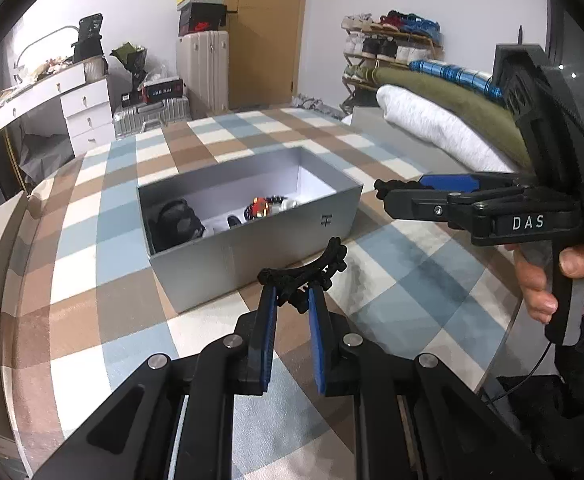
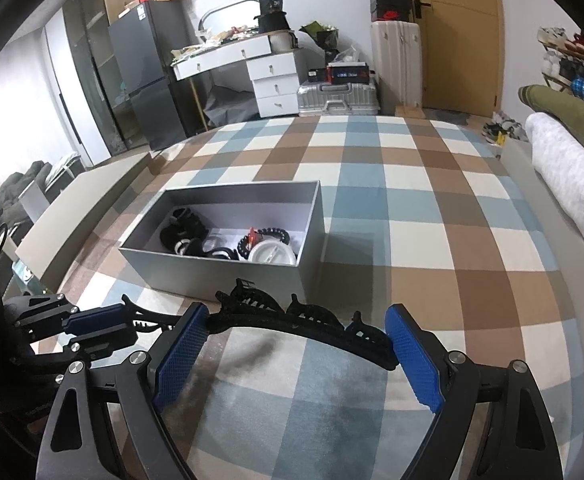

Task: Organize jewelry
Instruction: 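Carry both black claw clips into the grey box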

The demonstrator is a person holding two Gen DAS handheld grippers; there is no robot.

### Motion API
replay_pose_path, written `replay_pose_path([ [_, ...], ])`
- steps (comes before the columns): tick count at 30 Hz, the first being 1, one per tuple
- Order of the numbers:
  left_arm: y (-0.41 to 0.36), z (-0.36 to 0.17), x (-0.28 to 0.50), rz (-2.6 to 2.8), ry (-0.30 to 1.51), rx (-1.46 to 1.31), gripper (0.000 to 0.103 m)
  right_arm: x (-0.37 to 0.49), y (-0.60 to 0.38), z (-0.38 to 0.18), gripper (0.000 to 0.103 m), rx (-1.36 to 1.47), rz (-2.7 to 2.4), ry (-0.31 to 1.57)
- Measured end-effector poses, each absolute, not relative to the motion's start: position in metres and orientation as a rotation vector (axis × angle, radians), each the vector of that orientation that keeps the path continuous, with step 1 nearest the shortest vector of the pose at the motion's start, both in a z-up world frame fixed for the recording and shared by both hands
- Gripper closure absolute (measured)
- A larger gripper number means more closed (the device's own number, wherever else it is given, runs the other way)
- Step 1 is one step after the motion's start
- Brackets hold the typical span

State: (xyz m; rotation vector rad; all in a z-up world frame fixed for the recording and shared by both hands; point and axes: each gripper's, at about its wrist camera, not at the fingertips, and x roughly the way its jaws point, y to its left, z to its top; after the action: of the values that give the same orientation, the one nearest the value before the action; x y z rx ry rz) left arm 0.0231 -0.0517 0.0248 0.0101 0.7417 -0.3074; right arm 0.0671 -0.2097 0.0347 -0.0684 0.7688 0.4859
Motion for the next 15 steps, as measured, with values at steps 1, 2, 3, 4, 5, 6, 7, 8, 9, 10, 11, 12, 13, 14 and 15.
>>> replay_pose_path([
  [1, -0.051, 0.027, 0.022, -0.308, 0.731, 0.003, 0.092, 0.067, -0.210, 0.036, 0.013, -0.059, 0.491, 0.763],
  [2, -0.050, 0.030, 0.020, -0.308, 0.718, -0.004, 0.092, 0.066, -0.211, 0.038, 0.013, -0.049, 0.495, 0.756],
  [3, -0.048, 0.032, 0.020, -0.303, 0.707, -0.010, 0.092, 0.066, -0.212, 0.039, 0.013, -0.043, 0.499, 0.750],
  [4, -0.047, 0.034, 0.019, -0.293, 0.694, -0.015, 0.092, 0.065, -0.213, 0.041, 0.013, -0.035, 0.503, 0.743],
  [5, -0.045, 0.036, 0.019, -0.286, 0.683, -0.023, 0.092, 0.064, -0.213, 0.043, 0.013, -0.027, 0.509, 0.735],
  [6, -0.043, 0.038, 0.019, -0.280, 0.671, -0.033, 0.092, 0.063, -0.213, 0.044, 0.013, -0.021, 0.518, 0.727],
  [7, -0.040, 0.040, 0.019, -0.273, 0.660, -0.042, 0.092, 0.062, -0.212, 0.045, 0.013, -0.018, 0.523, 0.722],
  [8, -0.036, 0.043, 0.018, -0.258, 0.643, -0.053, 0.092, 0.061, -0.211, 0.046, 0.013, -0.016, 0.528, 0.715],
  [9, -0.034, 0.046, 0.017, -0.248, 0.632, -0.063, 0.092, 0.061, -0.211, 0.047, 0.013, -0.014, 0.531, 0.710],
  [10, -0.030, 0.049, 0.017, -0.243, 0.618, -0.076, 0.092, 0.061, -0.211, 0.047, 0.013, -0.008, 0.539, 0.703],
  [11, -0.028, 0.050, 0.016, -0.237, 0.607, -0.083, 0.092, 0.061, -0.210, 0.048, 0.013, -0.002, 0.546, 0.699],
  [12, -0.025, 0.052, 0.017, -0.228, 0.596, -0.088, 0.092, 0.062, -0.210, 0.048, 0.013, 0.005, 0.554, 0.698],
  [13, -0.023, 0.054, 0.018, -0.224, 0.590, -0.089, 0.092, 0.064, -0.209, 0.048, 0.013, 0.016, 0.562, 0.700],
  [14, -0.021, 0.054, 0.021, -0.216, 0.587, -0.091, 0.092, 0.066, -0.209, 0.048, 0.013, 0.021, 0.567, 0.703],
  [15, -0.019, 0.053, 0.024, -0.211, 0.589, -0.095, 0.092, 0.067, -0.208, 0.048, 0.013, 0.025, 0.568, 0.706],
])
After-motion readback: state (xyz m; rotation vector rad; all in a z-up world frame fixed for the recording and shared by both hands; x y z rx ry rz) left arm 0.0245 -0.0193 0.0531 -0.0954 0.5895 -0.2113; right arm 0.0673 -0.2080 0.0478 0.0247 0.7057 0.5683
